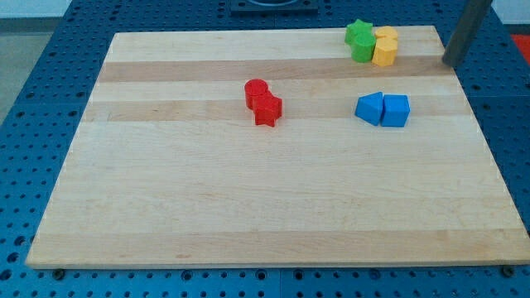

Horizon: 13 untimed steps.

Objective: Move the yellow hexagon in between the red star and blue triangle

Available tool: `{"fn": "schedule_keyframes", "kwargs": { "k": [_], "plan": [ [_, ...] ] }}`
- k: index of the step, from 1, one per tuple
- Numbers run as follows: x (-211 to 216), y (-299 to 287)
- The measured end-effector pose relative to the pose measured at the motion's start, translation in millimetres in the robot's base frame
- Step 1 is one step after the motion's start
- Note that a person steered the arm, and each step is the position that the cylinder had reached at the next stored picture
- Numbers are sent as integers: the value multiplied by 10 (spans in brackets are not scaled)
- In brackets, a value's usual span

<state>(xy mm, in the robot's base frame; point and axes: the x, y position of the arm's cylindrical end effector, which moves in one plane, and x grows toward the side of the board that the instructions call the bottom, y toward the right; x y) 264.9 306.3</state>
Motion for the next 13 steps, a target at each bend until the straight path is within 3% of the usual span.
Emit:
{"fn": "schedule_keyframes", "kwargs": {
  "k": [1,3,7,11,13],
  "plan": [
    [-484,13],
    [-737,-453],
    [-426,-1029],
    [227,-1192],
    [581,-1638]
  ]
}}
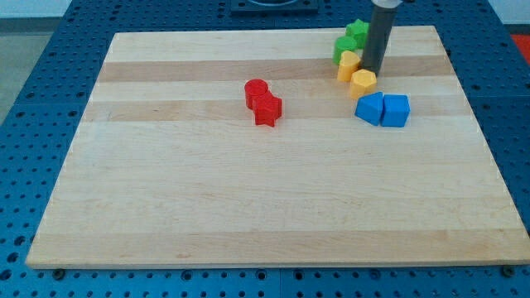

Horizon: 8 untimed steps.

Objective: Move the yellow hexagon in between the red star and blue triangle

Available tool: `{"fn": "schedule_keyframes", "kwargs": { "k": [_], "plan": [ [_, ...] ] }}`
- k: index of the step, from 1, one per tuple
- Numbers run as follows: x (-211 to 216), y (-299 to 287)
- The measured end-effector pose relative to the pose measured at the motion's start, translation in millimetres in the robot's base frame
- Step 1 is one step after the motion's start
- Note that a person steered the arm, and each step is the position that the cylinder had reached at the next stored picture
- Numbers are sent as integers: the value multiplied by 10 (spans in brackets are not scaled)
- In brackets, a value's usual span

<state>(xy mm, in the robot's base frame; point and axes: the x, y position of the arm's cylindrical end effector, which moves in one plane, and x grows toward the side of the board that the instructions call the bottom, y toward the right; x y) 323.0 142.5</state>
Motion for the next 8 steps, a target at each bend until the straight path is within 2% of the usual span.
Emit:
{"fn": "schedule_keyframes", "kwargs": {
  "k": [1,3,4,6,8],
  "plan": [
    [178,-139],
    [210,368],
    [266,333],
    [468,-147],
    [497,-779]
  ]
}}
